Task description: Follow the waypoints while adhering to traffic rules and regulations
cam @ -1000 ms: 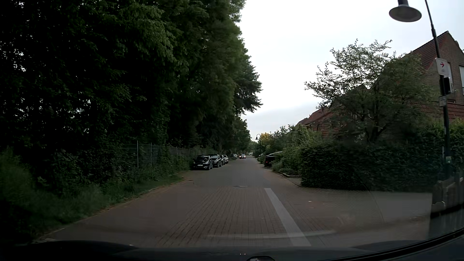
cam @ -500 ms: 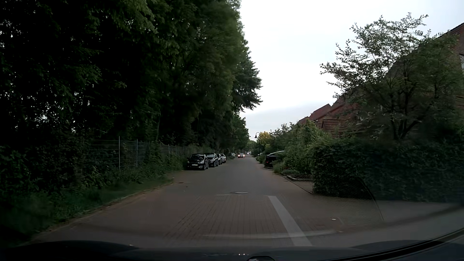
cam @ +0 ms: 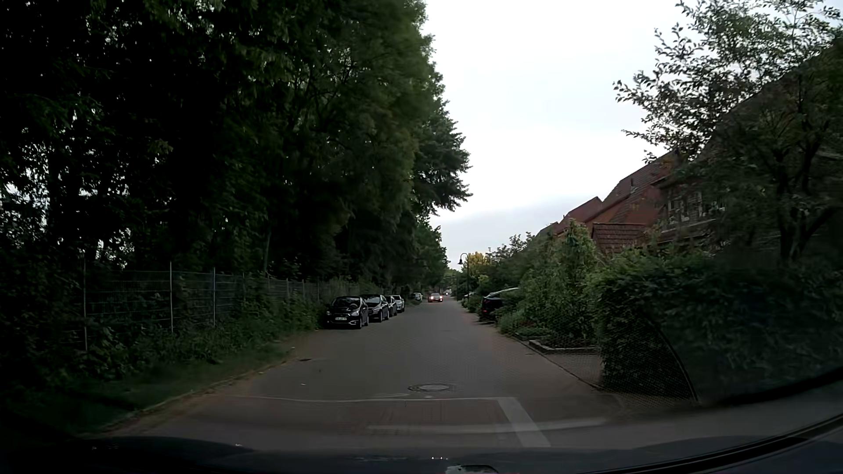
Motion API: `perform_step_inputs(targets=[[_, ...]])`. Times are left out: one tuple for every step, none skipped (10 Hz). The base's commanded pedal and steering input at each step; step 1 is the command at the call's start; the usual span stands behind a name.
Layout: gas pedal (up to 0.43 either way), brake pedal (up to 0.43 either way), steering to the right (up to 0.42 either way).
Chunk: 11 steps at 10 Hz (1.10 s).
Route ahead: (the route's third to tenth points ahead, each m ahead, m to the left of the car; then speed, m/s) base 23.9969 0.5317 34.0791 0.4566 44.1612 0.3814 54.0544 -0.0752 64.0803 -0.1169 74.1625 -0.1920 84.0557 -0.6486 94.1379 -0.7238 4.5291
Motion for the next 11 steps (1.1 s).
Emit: perform_step_inputs(targets=[[0.087,0.000,0.021],[0.087,0.000,0.000],[0.098,0.000,-0.012],[0.098,0.000,-0.006],[0.098,0.000,0.002],[0.098,0.000,0.002],[0.098,0.000,0.000],[0.118,0.000,-0.002],[0.118,0.000,-0.002],[0.118,0.000,0.000],[0.118,0.000,0.000]])
